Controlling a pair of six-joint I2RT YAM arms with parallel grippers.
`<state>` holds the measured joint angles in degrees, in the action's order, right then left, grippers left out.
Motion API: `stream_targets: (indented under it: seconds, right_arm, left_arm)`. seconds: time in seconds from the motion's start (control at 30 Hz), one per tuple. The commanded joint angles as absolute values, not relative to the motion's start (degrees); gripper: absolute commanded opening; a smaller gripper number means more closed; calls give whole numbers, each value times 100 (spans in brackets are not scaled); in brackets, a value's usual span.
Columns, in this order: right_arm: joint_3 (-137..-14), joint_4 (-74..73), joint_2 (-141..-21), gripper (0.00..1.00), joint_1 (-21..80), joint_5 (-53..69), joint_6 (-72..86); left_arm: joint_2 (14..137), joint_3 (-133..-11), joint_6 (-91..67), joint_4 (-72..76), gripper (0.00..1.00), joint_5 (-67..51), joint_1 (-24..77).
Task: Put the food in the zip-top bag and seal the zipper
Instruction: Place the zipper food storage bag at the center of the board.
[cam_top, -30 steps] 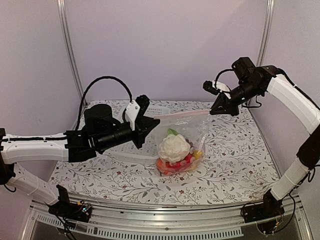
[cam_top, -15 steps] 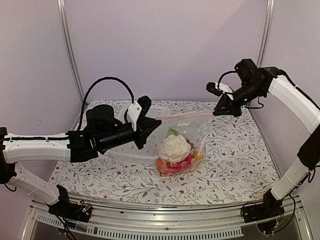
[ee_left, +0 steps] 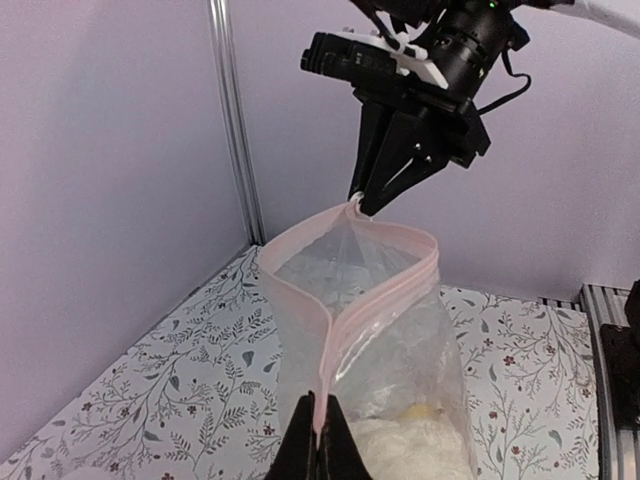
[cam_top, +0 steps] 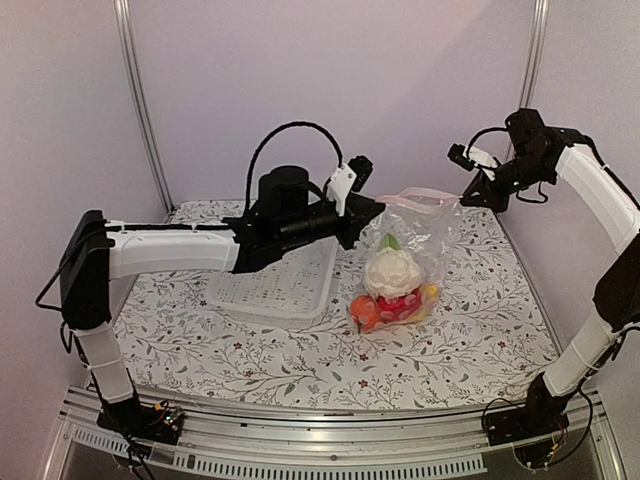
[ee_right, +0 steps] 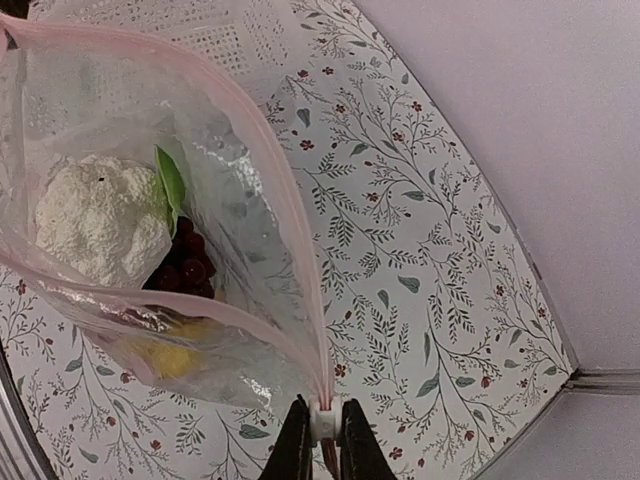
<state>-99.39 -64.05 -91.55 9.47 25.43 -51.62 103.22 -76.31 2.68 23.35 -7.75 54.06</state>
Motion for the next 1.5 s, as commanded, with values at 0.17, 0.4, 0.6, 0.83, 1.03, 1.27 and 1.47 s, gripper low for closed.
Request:
stream_targets:
  seconds: [0.17,0.4,0.6,0.83,1.03,1.27,1.47]
  right_arm:
    - [-10917,-5955,-9810,3,535,2622,-4928]
    - [-9394,-5783,-8974,10,622,3440,-4985]
    - [-7635,-6024,-7638,40,844,4404,-5247]
    - [-7657,-5659,-6963,44,830,4498,-4710]
    - [-6880,-5304,-7042,45,826,4105,-4671]
    - [-5372,-4892,-6291,48,1066,3753,-5059]
    - [-4221,-4383,-5803,53,1341,2796,-5414]
  left_arm:
    - [11911,-10232,268,2123,0,-2150,4248]
    - [11654,-8920,-493,2657,8,-3059,4306]
    - [10381,-6959,-178,2725,50,-2447,5035]
    - [9130,-6069,191,2086,54,-1662,5188]
    - [9091,-5932,815,1883,56,-1288,5479]
    - [9958,-6187,2536,1241,58,115,6657]
    - [10952,-6345,3793,1706,66,1745,7454]
